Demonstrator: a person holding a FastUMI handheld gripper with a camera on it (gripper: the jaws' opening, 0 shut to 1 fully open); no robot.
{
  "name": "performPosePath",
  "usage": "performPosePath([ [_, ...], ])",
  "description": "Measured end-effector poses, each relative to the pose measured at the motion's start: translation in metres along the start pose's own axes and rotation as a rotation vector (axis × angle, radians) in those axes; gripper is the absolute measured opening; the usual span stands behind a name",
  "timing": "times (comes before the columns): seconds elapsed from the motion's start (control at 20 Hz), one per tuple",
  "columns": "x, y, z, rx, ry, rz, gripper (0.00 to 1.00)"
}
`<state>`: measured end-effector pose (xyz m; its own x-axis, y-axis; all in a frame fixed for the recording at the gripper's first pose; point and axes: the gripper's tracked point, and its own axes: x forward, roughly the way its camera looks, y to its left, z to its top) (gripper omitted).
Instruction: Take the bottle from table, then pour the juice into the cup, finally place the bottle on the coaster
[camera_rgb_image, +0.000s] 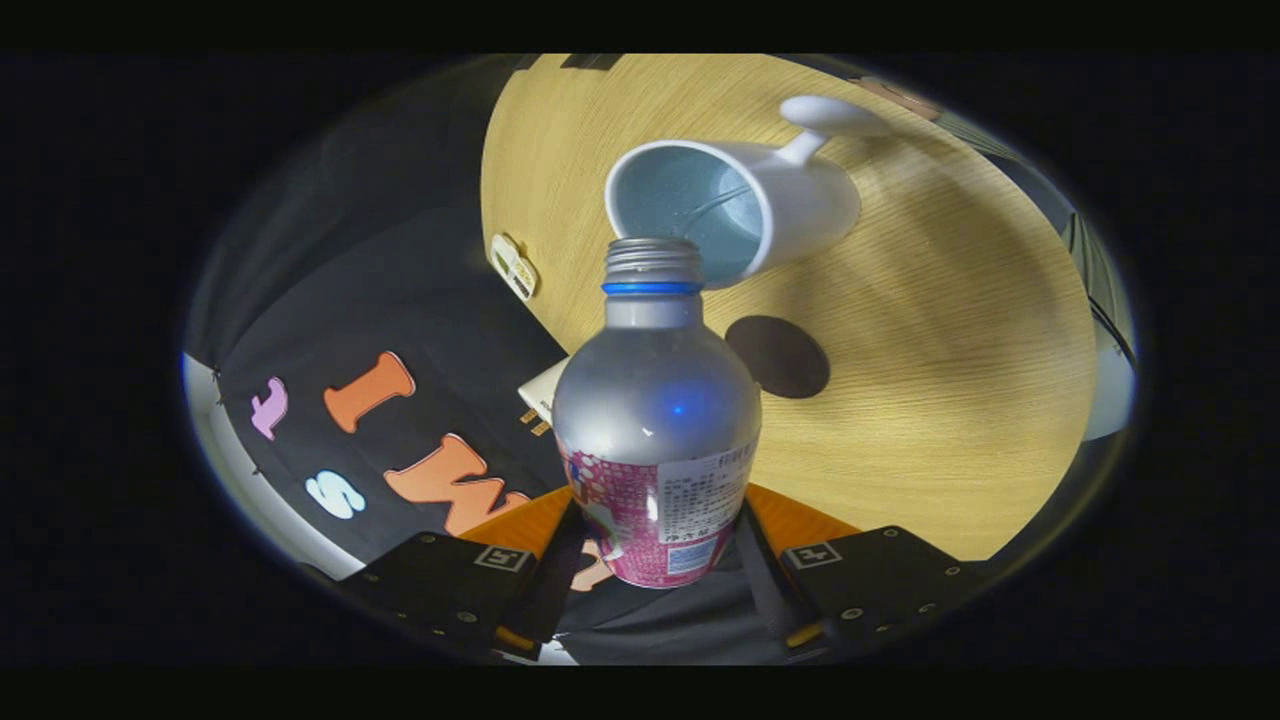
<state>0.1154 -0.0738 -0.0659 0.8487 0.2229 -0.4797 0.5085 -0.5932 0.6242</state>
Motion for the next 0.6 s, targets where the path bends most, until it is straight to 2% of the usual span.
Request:
performPosePath([
  [0.6,-0.0023,0.0096,0.0029,0.062,0.009,-0.005,0.77],
])
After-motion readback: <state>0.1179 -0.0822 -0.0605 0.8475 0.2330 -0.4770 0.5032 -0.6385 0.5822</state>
